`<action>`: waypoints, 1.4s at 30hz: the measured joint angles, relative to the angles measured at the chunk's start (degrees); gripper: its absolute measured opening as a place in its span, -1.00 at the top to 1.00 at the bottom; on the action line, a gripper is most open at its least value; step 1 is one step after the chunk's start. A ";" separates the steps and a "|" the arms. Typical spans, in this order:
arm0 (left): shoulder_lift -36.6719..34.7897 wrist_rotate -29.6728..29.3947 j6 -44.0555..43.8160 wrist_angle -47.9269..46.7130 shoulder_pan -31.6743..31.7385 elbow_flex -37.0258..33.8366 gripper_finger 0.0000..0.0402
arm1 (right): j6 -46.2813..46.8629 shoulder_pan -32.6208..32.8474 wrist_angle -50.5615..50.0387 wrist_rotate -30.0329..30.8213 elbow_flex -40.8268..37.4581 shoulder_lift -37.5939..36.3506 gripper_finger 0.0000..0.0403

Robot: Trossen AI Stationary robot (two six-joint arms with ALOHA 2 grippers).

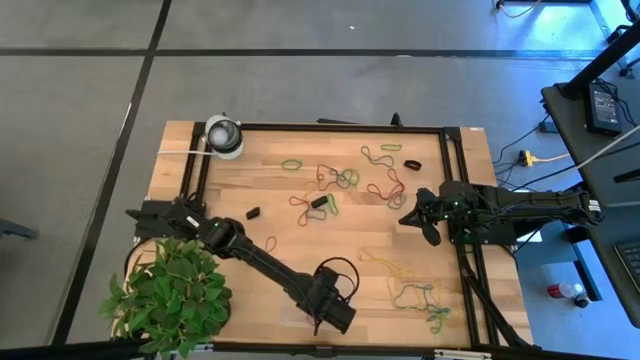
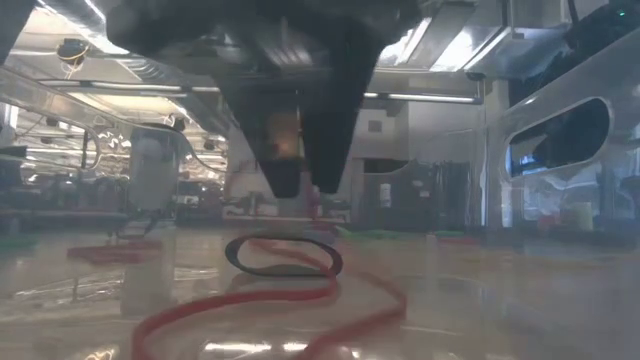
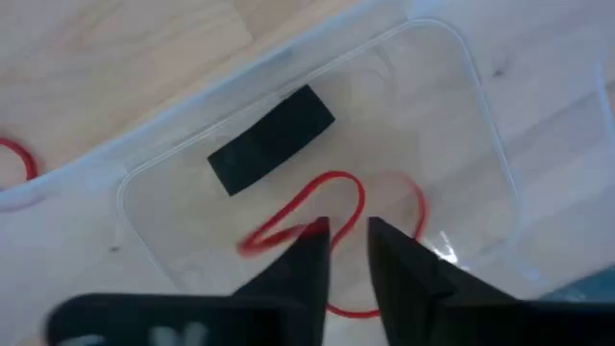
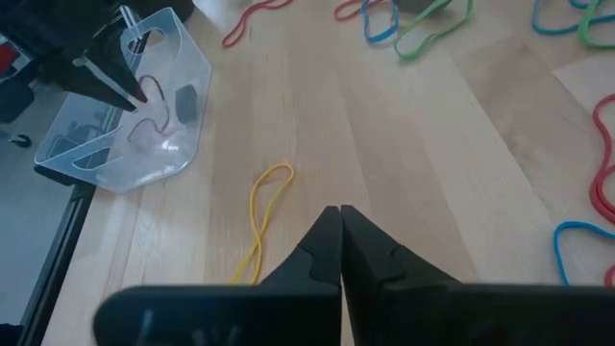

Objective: Pick and place rubber bands into bin
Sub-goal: Put the red rubber band into the transparent bin, then put the yellow rubber band into the transparent bin

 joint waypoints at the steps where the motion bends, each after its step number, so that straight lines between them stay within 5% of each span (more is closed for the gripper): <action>1: 0.01 -0.11 0.09 0.00 0.00 0.00 0.54 | 0.02 0.00 0.00 0.00 0.00 0.00 1.00; 7: -0.72 -1.48 4.80 -1.50 0.31 1.45 0.23 | 0.21 0.01 0.02 -0.02 0.00 0.00 1.00; 12: -6.54 -10.52 8.93 -5.88 1.05 1.17 0.20 | 4.09 0.00 0.87 0.00 0.00 0.04 1.00; 17: -11.93 -17.63 20.59 -11.24 2.53 1.08 0.39 | 6.21 0.05 3.45 -0.03 0.00 0.04 0.97; 24: -15.70 -21.59 40.39 -14.66 6.60 1.07 0.94 | 6.36 1.25 4.20 3.73 3.56 0.20 0.99; 28: -16.56 -27.52 47.60 -14.79 7.04 1.07 0.99 | 5.36 3.41 2.91 9.43 7.98 1.67 0.99; 32: -16.57 -26.21 55.11 -10.90 7.04 0.50 0.99 | 4.91 5.84 -1.15 15.21 13.29 5.48 0.99; 42: -23.01 -18.44 65.89 6.63 11.67 -25.03 0.99 | 8.32 11.49 -5.48 20.48 24.53 19.21 1.00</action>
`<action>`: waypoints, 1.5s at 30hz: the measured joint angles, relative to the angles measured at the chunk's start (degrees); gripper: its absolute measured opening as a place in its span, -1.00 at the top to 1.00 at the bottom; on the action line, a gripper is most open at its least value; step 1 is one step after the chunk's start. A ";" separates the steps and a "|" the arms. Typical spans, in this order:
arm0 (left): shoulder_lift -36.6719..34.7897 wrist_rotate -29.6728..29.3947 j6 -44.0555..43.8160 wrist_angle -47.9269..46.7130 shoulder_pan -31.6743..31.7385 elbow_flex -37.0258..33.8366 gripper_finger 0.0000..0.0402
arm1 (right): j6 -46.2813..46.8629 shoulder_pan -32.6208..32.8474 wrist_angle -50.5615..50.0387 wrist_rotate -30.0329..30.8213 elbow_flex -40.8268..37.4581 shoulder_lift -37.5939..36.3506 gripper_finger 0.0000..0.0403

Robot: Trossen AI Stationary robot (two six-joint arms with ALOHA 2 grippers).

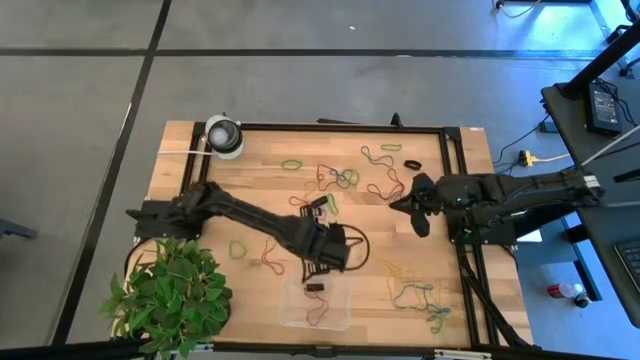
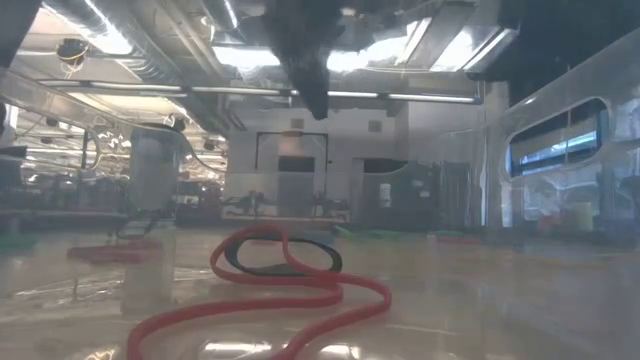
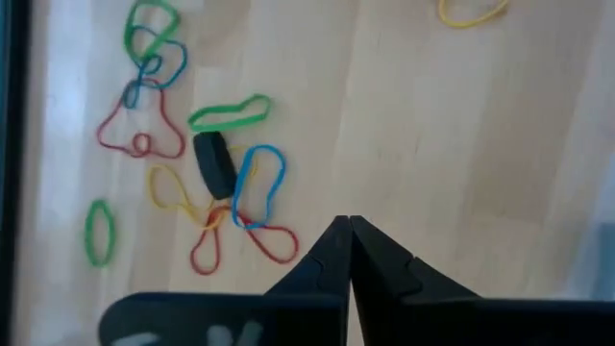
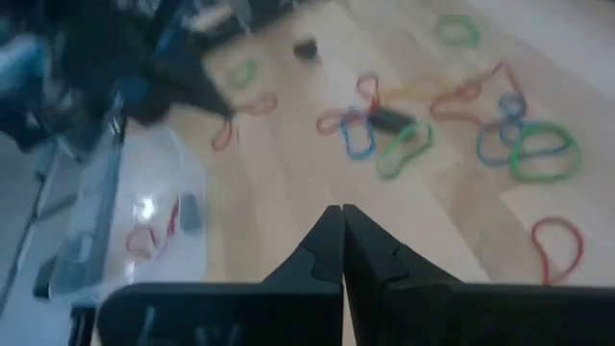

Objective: Pick and place rubber bands into bin
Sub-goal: Put the yellow rubber band into the transparent bin

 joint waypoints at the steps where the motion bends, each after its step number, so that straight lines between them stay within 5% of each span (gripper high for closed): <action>1: -2.44 0.73 0.66 3.71 0.23 -4.03 0.99 | 1.17 1.03 -1.31 0.97 1.26 1.78 1.00; 10: -29.17 1.66 0.87 28.91 1.55 -40.17 0.99 | 13.83 9.94 -19.16 5.60 13.37 21.21 1.00; 18: -51.15 3.03 -0.51 41.20 1.75 -61.70 0.99 | 16.22 14.36 -26.11 5.61 23.01 40.93 0.97; 26: -65.41 2.56 -1.82 41.64 1.75 -70.52 0.99 | 16.20 16.20 -26.73 0.31 25.00 50.69 0.66; 34: -70.11 2.12 -1.82 41.20 1.70 -74.00 0.99 | 16.71 16.20 -23.67 -1.15 24.98 55.76 0.27; 45: -70.23 2.15 -0.51 40.38 1.70 -74.10 0.99 | 14.60 17.65 -21.22 -3.86 25.00 61.83 0.27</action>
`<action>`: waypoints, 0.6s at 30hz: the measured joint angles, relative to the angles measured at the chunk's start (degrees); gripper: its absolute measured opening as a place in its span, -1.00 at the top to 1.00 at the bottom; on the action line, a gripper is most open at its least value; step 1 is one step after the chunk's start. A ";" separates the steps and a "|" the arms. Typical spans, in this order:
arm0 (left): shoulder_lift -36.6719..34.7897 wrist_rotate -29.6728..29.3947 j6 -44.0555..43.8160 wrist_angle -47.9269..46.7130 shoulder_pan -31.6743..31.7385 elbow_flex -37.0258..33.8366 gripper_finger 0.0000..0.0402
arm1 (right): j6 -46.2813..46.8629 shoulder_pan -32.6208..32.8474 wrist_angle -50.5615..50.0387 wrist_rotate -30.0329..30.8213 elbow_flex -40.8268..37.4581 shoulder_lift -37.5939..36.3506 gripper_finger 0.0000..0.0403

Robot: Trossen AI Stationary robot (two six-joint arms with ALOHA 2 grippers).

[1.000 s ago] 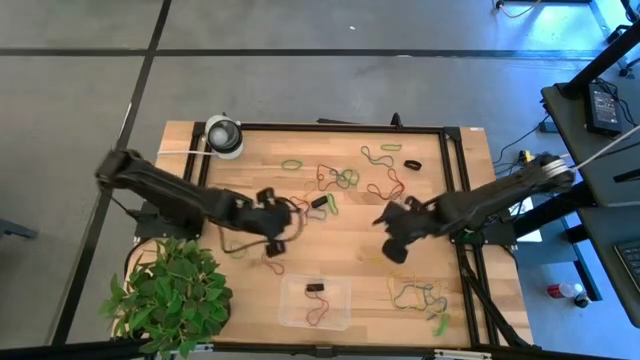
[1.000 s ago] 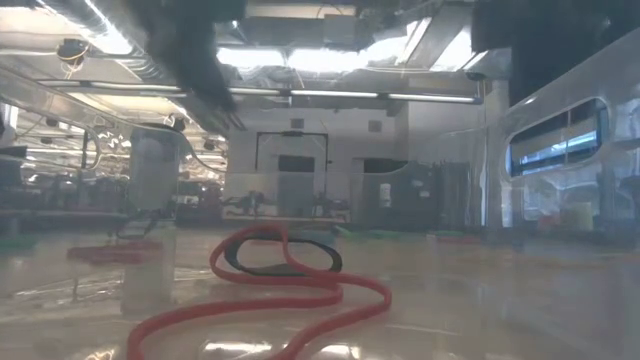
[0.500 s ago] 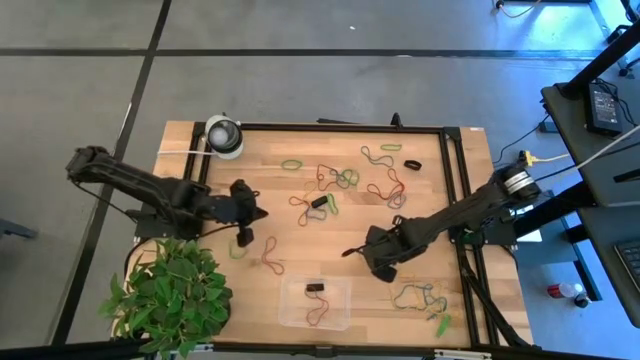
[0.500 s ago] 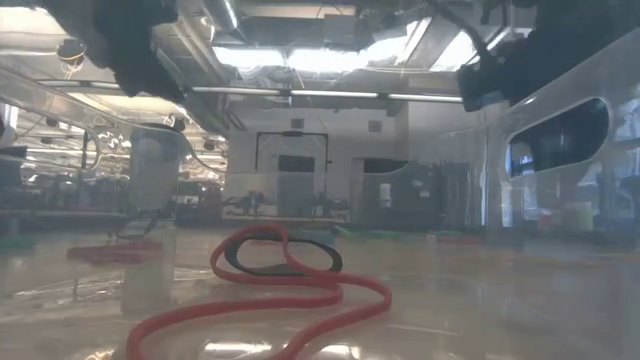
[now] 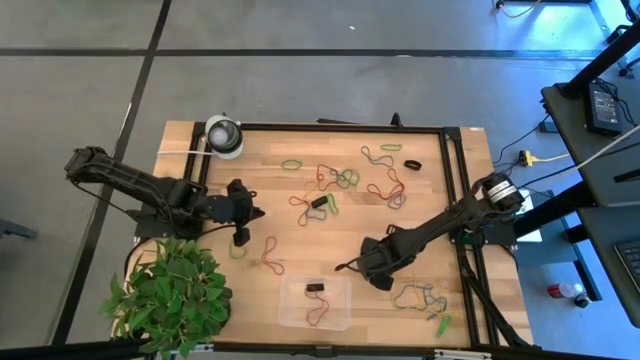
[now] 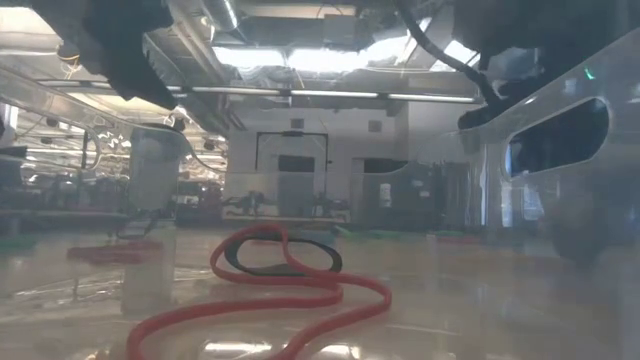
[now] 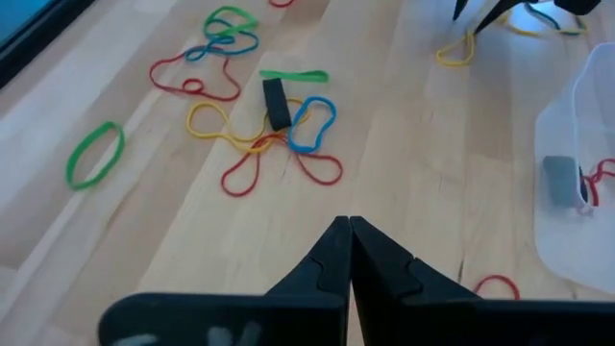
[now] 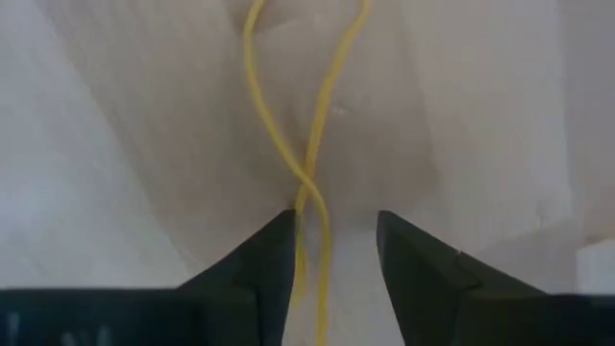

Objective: Pick and place rubber bands into bin
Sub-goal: Put the yellow rubber band into the transparent bin

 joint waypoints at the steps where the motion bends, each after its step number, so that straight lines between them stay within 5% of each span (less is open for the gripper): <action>1: 0.00 -0.01 0.03 0.02 0.01 0.00 0.99 | -0.09 0.20 0.16 -0.05 0.05 0.33 0.28; 5: -0.02 -0.03 -2.61 0.12 0.00 0.00 0.99 | -0.16 0.68 0.69 -0.09 0.20 1.79 0.42; 10: -0.01 -0.03 -5.83 0.11 0.01 0.00 0.99 | 0.54 0.81 1.08 -0.50 0.13 1.66 0.91; 18: 0.00 0.77 -5.83 -0.04 0.02 0.00 0.99 | 11.44 2.47 -8.00 1.72 -0.09 -8.12 0.98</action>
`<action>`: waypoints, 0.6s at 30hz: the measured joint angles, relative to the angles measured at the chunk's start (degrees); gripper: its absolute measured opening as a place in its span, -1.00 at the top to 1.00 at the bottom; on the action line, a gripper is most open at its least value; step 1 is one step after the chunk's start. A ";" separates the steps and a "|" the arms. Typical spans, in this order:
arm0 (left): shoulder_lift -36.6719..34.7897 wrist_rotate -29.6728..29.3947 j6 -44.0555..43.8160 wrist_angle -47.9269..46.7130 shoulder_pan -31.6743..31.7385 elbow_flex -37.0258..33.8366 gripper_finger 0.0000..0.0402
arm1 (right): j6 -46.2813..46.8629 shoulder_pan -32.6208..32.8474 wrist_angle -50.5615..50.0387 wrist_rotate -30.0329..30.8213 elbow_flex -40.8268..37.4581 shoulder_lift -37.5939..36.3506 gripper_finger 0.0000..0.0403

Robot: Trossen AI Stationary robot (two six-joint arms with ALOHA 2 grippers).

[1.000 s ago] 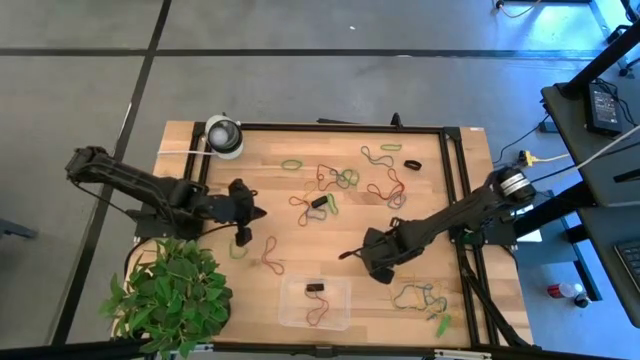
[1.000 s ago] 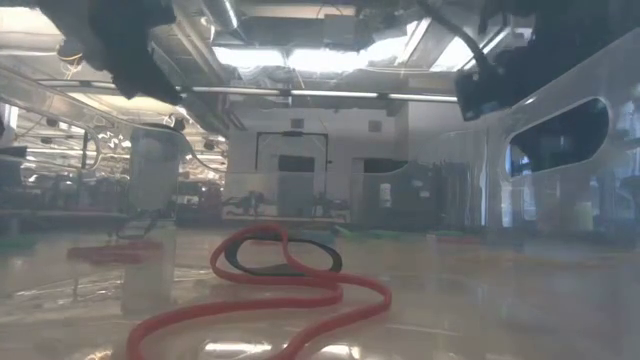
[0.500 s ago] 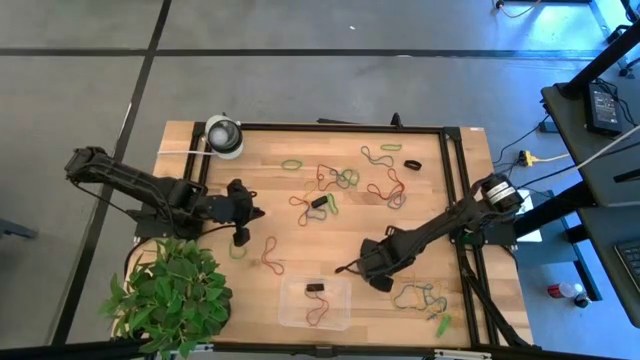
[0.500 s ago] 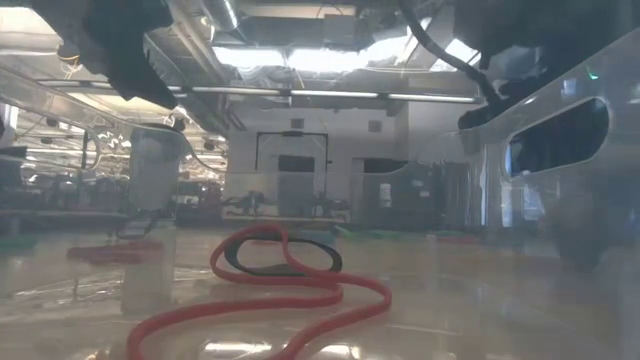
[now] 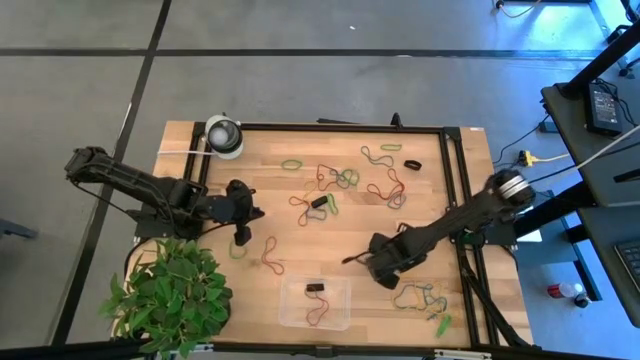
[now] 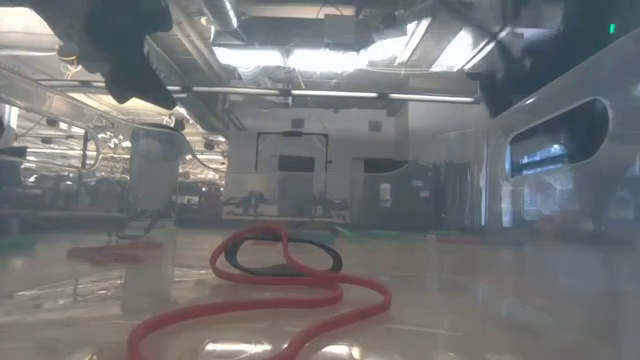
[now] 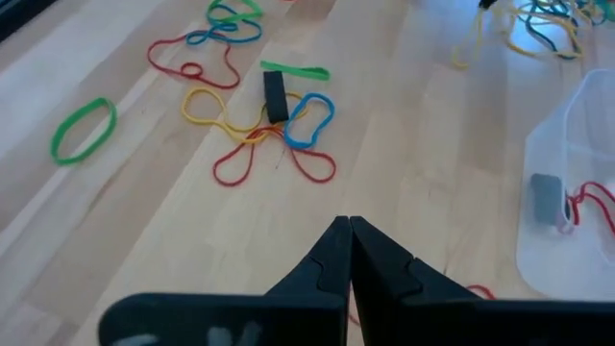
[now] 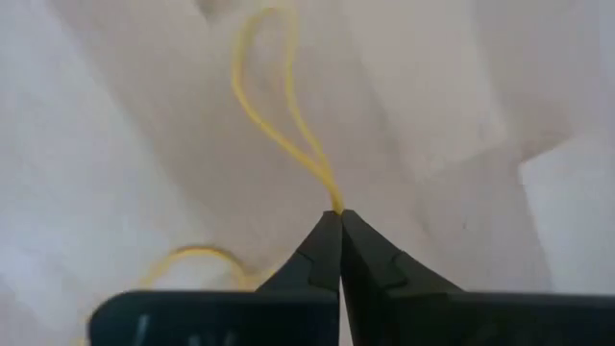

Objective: Pick and place rubber bands into bin
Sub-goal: Put the yellow rubber band into the transparent bin

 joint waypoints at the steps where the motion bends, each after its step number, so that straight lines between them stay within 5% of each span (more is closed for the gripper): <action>1: 0.00 -0.03 0.06 -0.25 -0.02 0.00 0.99 | 1.75 0.51 -1.77 0.66 0.10 -1.42 0.99; 9: -1.87 -0.92 6.21 -5.92 -0.02 -0.02 0.99 | 15.52 5.18 -18.87 10.33 15.98 -3.15 0.99; 18: -8.71 -0.67 14.18 -10.03 -0.02 -0.24 0.99 | 13.93 5.62 -24.97 20.95 47.59 12.19 1.00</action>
